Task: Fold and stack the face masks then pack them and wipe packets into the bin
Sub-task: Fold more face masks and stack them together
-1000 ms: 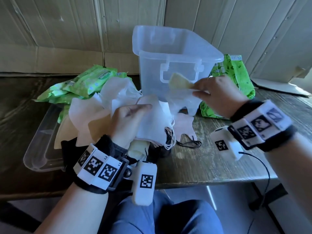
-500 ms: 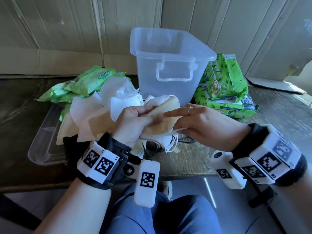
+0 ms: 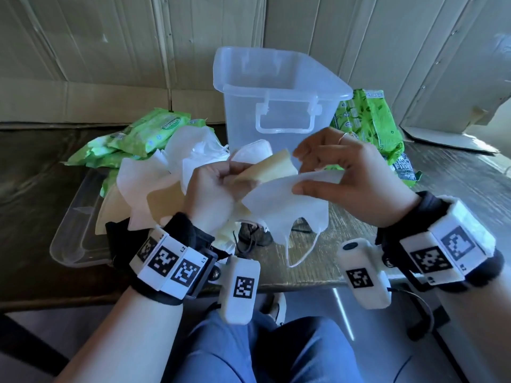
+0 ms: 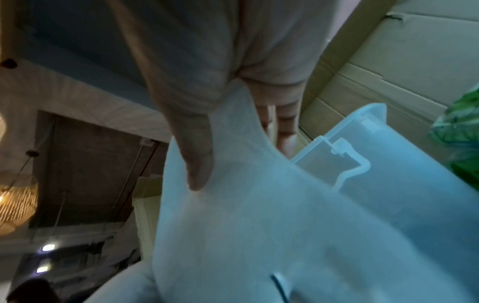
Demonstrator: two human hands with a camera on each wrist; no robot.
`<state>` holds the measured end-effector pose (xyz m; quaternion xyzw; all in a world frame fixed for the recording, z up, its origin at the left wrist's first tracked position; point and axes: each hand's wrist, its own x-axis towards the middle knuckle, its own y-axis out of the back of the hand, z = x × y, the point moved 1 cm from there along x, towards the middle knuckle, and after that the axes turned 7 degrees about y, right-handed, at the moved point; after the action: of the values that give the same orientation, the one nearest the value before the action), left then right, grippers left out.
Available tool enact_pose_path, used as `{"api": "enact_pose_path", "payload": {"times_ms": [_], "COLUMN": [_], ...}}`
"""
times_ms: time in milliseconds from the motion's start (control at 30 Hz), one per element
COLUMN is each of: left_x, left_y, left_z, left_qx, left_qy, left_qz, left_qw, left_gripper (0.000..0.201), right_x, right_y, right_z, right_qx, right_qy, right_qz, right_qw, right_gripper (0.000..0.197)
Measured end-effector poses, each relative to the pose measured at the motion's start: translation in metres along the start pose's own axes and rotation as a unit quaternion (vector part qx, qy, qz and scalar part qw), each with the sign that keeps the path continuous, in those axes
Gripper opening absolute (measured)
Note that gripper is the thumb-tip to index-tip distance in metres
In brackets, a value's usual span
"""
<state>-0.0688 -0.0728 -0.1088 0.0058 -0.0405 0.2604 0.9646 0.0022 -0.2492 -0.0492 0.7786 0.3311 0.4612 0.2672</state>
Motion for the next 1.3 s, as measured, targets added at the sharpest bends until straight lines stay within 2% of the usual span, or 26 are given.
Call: {"api": "enact_pose_path", "payload": {"times_ms": [67, 200, 300, 367, 400, 433, 467, 500, 567, 667, 733, 833, 933, 1033, 1100, 1200, 1267, 1300], "left_x": [-0.002, -0.004, -0.004, -0.003, -0.003, -0.001, -0.002, -0.001, -0.001, 0.001, 0.002, 0.004, 0.006, 0.006, 0.003, -0.004, -0.006, -0.005], "left_y": [-0.002, -0.007, -0.008, -0.008, -0.009, -0.009, -0.009, -0.009, -0.009, -0.01, -0.01, -0.006, -0.004, -0.006, -0.01, -0.017, -0.016, -0.015], "left_z": [0.001, 0.004, 0.006, 0.004, 0.005, 0.005, 0.004, 0.004, 0.003, 0.0, -0.003, -0.003, -0.005, -0.002, 0.0, 0.005, 0.006, 0.005], "left_qx": [0.005, 0.005, 0.011, 0.018, 0.017, 0.018, 0.006, -0.033, -0.069, -0.025, -0.007, -0.014, -0.024, 0.006, 0.012, -0.089, -0.171, -0.184], "left_qy": [-0.01, -0.042, -0.03, -0.015, -0.008, -0.001, 0.022, 0.046, 0.059, 0.026, 0.019, -0.014, -0.05, -0.064, -0.042, 0.054, 0.089, 0.092], "left_qz": [-0.024, -0.067, -0.078, -0.071, -0.067, -0.059, -0.058, -0.065, -0.06, -0.054, -0.05, -0.042, -0.029, -0.019, -0.013, -0.061, -0.101, -0.106], "left_qw": [1.0, 0.997, 0.996, 0.997, 0.998, 0.998, 0.998, 0.996, 0.994, 0.998, 0.999, 0.999, 0.998, 0.998, 0.999, 0.993, 0.976, 0.973], "left_gripper": [0.018, 0.028, 0.03, 0.022, 0.008, 0.02, 0.046, 0.058, 0.042, 0.009, 0.027, 0.042, 0.05, 0.038, 0.033, 0.041, 0.048, 0.045], "right_x": [0.005, 0.007, 0.007, 0.006, 0.005, 0.004, 0.003, 0.002, 0.0, -0.004, -0.006, -0.006, -0.004, 0.001, 0.007, 0.012, 0.013, 0.013], "right_y": [-0.005, -0.013, -0.012, -0.008, -0.006, -0.005, -0.004, -0.003, -0.004, -0.009, -0.009, 0.002, 0.022, 0.03, 0.017, -0.015, -0.033, -0.037], "right_z": [0.0, 0.012, 0.01, 0.01, 0.01, 0.011, 0.012, 0.014, 0.02, 0.026, 0.03, 0.035, 0.041, 0.034, 0.023, 0.003, -0.005, -0.004], "right_qx": [0.009, -0.061, -0.019, 0.016, 0.034, 0.051, 0.068, 0.078, 0.081, 0.043, 0.023, 0.016, -0.056, -0.082, -0.078, -0.001, 0.076, 0.108], "right_qy": [-0.032, -0.093, -0.097, -0.096, -0.094, -0.092, -0.09, -0.088, -0.095, -0.126, -0.141, -0.171, -0.207, -0.192, -0.173, -0.118, -0.099, -0.101], "right_qz": [-0.001, -0.01, 0.018, 0.048, 0.065, 0.085, 0.102, 0.112, 0.096, 0.024, 0.015, 0.085, 0.2, 0.268, 0.25, 0.13, 0.049, 0.034], "right_qw": [0.999, 0.994, 0.995, 0.994, 0.993, 0.991, 0.988, 0.987, 0.988, 0.991, 0.99, 0.981, 0.956, 0.941, 0.95, 0.984, 0.991, 0.988], "right_gripper": [0.012, 0.017, 0.015, 0.019, 0.022, 0.024, 0.023, 0.021, 0.025, 0.033, 0.03, 0.01, 0.022, 0.023, 0.019, 0.015, 0.014, 0.018]}}
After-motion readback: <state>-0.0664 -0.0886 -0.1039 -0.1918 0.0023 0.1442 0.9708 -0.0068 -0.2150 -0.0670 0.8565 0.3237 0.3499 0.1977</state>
